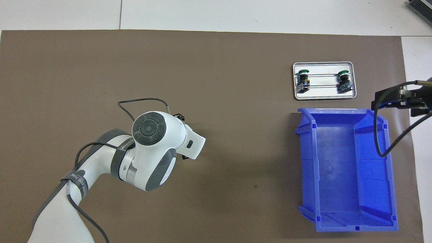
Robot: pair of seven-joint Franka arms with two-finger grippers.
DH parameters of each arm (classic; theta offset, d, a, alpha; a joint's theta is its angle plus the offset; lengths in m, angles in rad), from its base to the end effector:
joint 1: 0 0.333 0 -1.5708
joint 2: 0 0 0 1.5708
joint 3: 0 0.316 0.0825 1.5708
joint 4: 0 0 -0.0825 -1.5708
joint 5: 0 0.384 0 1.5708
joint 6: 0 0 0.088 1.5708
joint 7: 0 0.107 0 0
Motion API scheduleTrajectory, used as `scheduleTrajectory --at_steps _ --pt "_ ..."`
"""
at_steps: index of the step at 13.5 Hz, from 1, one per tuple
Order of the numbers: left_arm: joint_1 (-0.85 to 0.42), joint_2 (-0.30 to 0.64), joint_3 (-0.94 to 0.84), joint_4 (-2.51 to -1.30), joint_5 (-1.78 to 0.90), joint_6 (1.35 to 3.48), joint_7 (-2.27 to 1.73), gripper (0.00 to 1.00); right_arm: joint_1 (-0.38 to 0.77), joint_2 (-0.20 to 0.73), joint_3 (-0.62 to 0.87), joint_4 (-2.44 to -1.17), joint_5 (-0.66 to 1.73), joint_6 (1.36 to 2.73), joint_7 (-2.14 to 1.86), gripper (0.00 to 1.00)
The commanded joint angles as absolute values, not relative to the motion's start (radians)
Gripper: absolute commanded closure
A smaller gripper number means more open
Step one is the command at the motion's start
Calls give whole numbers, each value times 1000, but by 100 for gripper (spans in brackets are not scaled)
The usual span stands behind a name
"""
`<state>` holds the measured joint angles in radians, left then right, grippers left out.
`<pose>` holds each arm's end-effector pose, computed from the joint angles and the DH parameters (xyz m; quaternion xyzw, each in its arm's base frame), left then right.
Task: Place and press button with both arms
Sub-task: 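Reach the open left gripper over the green button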
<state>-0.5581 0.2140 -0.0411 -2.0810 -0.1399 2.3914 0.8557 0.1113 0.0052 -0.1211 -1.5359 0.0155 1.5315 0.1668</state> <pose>0.4852 -0.3321 0.3338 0.7769 -0.6255 0.0545 0.0478 0.5525 -0.0035 0.6346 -0.9961 0.0879 0.0053 0.0070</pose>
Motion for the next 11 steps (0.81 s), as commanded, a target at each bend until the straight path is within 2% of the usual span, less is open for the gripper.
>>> scheduleTrajectory --at_steps 1,6,11 --pt "-565 248 -37 -2082 -149 2457 874 20 100 -5 -112 -1549 32 1534 146 0" --pt "-564 296 -38 -2077 -149 2511 877 17 100 -5 -112 -1549 32 1536 146 0" --pt "-568 302 -38 -2086 -149 2516 902 19 100 -5 -112 -1548 32 1536 146 0"
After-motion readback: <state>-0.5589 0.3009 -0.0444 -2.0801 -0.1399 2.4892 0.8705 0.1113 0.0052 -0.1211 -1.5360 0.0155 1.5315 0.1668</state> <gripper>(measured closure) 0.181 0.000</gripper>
